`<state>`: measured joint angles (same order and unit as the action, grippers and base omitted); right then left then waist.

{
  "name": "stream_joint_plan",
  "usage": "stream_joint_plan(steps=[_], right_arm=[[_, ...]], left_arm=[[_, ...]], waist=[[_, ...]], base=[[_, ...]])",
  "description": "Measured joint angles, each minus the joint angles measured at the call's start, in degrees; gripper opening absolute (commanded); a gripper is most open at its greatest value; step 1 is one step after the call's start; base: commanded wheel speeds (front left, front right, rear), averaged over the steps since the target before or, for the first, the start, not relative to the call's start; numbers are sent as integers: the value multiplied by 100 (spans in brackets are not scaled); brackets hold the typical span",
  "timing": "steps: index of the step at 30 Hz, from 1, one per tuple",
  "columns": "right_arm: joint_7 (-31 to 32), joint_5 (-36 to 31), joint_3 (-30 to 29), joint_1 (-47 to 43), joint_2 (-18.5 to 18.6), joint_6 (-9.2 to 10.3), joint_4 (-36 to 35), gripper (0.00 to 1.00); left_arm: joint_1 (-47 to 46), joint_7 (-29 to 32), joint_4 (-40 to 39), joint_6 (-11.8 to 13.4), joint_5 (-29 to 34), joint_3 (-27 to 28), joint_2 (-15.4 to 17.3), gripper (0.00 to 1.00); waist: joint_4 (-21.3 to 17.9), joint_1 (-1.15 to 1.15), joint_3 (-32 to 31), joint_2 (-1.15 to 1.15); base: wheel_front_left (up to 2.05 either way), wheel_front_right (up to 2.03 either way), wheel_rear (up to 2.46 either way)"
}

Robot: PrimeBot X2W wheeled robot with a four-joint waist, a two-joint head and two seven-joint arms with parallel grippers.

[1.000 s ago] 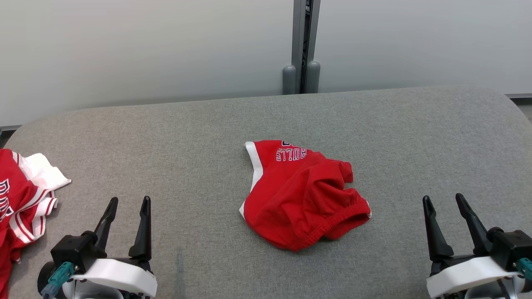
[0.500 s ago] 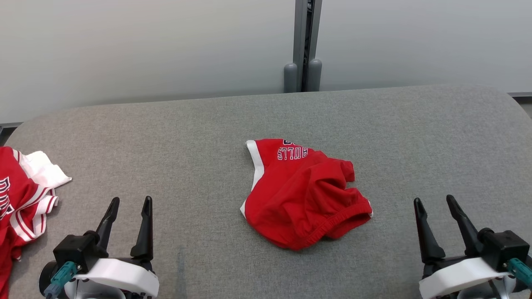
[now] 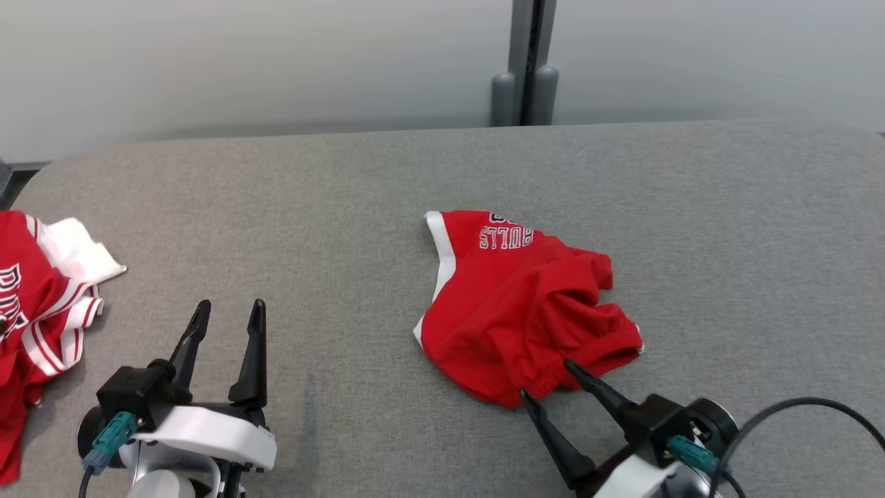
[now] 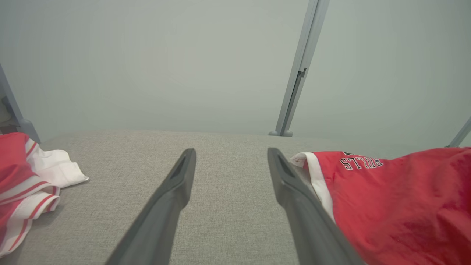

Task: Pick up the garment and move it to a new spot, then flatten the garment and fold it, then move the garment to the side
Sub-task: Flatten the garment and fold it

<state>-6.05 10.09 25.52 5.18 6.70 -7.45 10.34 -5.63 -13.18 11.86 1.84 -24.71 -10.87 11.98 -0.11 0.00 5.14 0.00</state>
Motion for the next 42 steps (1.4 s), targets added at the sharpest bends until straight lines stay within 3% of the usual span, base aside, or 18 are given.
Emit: stream_joint_plan(steps=[5, 10, 11, 12, 13, 14, 22, 30, 37, 42], right_arm=[[53, -118, 528, 519, 243, -3, 335, 100], [159, -305, 675, 800, 333, -3, 643, 100], [207, -309, 677, 854, 336, -3, 721, 80], [211, -314, 679, 879, 336, -3, 748, 36], [223, -314, 678, 899, 333, -3, 781, 8], [236, -313, 679, 925, 328, -3, 815, 0], [232, -205, 748, 1028, 297, -3, 632, 0], [226, -140, 602, 1201, 276, -3, -259, 0], [337, -158, -149, 1157, 268, -4, -917, 0], [409, -193, -1046, 917, 263, -4, -886, 0]], left_arm=[[-186, -74, 125, -56, 1, -37, -47, 100], [-258, -115, 218, -80, 3, -42, -115, 100], [-303, -123, 230, -85, 3, -40, -126, 100], [-321, -130, 244, -86, 3, -33, -132, 100], [-321, -134, 266, -87, 4, -34, -143, 100], [-321, -147, 286, -97, 9, -30, -151, 100], [-332, -166, 344, -101, 11, 44, -149, 100], [-333, -174, 346, -111, 10, 69, -92, 100], [-334, -171, 323, -100, 10, 63, -38, 100], [-348, -152, 296, -92, 8, 31, -36, 100]], waist=[[179, 0, 245, 0], [283, 0, 411, 0], [295, 0, 437, 0], [303, 0, 455, 0], [308, 0, 470, 0], [310, 0, 482, 0], [216, 0, 458, 0], [-12, 0, 402, 0], [-168, 0, 409, 0], [-192, 0, 442, 0]], base=[[0, 0, 0], [0, 0, 0], [0, 0, 0], [0, 0, 0], [0, 0, 0], [0, 0, 0], [0, 0, 0], [0, 0, 0], [0, 0, 0], [0, 0, 0]])
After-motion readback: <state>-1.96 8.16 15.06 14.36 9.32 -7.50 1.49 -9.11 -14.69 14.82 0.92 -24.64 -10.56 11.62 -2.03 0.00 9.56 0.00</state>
